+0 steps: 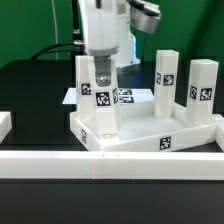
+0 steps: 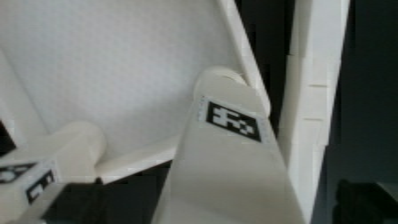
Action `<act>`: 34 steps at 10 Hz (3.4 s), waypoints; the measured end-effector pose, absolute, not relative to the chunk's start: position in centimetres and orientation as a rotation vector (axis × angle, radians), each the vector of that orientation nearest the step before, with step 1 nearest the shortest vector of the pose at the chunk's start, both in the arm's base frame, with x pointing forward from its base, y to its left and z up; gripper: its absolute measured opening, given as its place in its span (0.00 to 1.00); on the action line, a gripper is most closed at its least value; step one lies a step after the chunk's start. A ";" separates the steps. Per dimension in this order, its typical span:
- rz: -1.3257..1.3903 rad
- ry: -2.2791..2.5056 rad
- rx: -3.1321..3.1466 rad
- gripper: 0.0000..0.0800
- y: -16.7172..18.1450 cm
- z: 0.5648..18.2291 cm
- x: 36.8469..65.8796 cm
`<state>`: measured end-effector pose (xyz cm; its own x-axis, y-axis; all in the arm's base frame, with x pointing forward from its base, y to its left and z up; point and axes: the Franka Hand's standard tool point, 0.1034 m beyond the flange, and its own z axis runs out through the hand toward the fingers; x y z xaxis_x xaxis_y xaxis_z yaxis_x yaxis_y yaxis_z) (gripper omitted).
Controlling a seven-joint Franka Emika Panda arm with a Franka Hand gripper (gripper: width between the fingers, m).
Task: Assemble desk
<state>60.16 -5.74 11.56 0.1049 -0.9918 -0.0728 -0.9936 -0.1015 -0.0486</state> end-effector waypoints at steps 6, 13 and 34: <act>-0.008 1.382 -2.725 0.81 -5.7 11.6 60.2; -0.084 0.623 -3.007 0.65 -4.6 11.5 60.7; 0.022 2.305 -1.935 0.36 -5.3 11.2 60.9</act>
Offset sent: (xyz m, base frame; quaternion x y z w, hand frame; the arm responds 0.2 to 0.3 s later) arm 0.0000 0.0000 0.0000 0.0000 0.0000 -0.1938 0.9810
